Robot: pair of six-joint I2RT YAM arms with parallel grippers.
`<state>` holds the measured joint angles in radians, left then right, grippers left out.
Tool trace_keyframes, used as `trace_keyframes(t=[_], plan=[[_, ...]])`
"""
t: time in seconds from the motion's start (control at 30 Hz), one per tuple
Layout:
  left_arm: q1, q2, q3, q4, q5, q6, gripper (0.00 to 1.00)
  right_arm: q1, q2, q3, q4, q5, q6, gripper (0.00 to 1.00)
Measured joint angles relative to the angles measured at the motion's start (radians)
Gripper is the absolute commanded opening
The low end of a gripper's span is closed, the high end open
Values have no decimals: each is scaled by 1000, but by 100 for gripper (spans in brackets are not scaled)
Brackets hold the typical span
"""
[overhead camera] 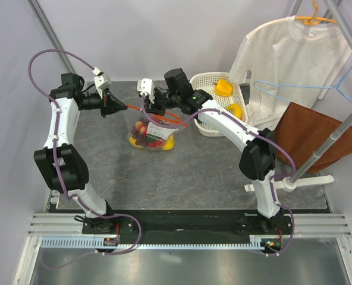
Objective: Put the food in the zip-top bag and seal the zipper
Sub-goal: Zip the zipper food storage bag at the center of the board.
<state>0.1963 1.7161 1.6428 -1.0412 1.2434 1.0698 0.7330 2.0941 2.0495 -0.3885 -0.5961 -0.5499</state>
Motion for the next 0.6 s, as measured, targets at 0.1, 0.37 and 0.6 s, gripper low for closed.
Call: trace_keyframes(t=[0.1, 0.37, 0.6], plan=[[36, 3, 1, 20, 0, -47, 2, -7, -3, -3, -24, 0, -1, 0], [78, 12, 2, 57, -6, -97, 2, -63, -78, -93, -135, 11, -51, 0], [79, 29, 2, 80, -9, -116, 2, -122, -174, -185, -243, 29, -114, 0]])
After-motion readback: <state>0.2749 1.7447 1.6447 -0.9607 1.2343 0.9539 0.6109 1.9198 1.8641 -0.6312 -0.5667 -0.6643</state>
